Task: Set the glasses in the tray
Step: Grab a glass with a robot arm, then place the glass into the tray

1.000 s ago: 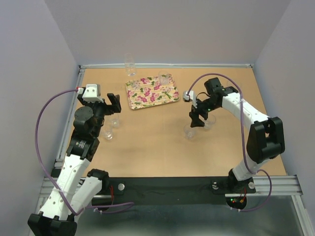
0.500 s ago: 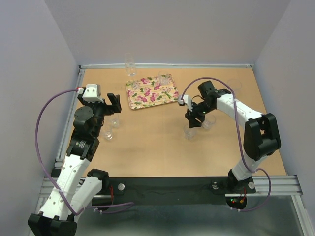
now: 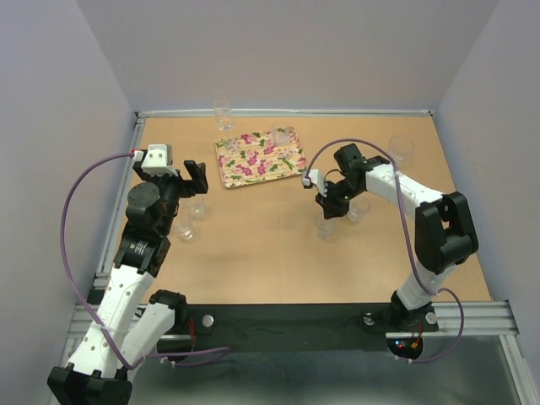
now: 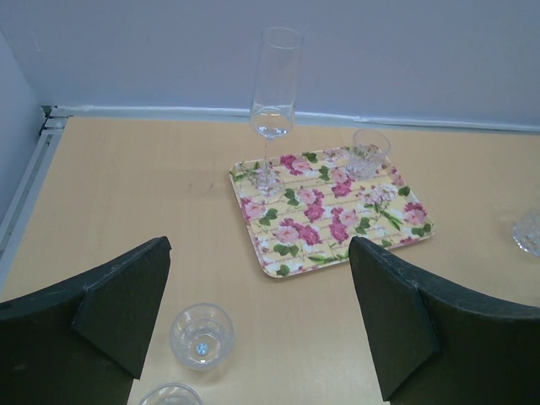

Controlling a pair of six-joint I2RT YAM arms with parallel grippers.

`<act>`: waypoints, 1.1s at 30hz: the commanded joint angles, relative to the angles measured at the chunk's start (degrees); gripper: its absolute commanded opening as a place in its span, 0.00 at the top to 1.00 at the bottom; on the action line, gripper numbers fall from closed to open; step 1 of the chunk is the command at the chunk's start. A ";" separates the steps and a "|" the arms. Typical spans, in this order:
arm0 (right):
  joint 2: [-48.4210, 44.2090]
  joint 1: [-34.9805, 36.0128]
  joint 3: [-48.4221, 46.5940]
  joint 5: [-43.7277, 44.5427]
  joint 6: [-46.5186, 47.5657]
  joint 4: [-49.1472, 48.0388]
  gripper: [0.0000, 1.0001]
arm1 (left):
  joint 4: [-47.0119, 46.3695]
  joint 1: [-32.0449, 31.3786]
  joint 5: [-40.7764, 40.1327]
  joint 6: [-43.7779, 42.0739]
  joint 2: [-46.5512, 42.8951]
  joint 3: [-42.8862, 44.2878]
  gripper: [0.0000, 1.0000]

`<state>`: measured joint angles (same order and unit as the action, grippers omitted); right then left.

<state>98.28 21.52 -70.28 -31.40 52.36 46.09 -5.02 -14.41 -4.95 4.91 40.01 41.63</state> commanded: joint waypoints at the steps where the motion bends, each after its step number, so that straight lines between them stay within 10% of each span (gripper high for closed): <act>1: -0.02 0.89 -0.12 0.20 0.46 -1.00 0.87 | -3.77 -0.09 0.20 -0.07 -0.46 -0.67 0.02; 3: -0.37 0.89 -0.47 -0.15 0.38 -1.00 1.00 | -3.86 -0.09 0.20 -0.16 -0.55 -0.67 0.02; 22: 12.63 0.89 -29.55 -0.34 -25.33 -2.31 1.00 | -3.69 -0.09 -2.34 -1.04 0.07 -0.85 0.02; 33: 25.55 0.98 -46.78 19.06 -51.47 -15.05 0.99 | -3.69 0.00 -3.22 -1.30 0.33 -0.93 0.02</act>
<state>122.23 21.89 -111.44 -21.21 11.27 37.87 -5.13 -14.41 -7.35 4.47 40.49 41.58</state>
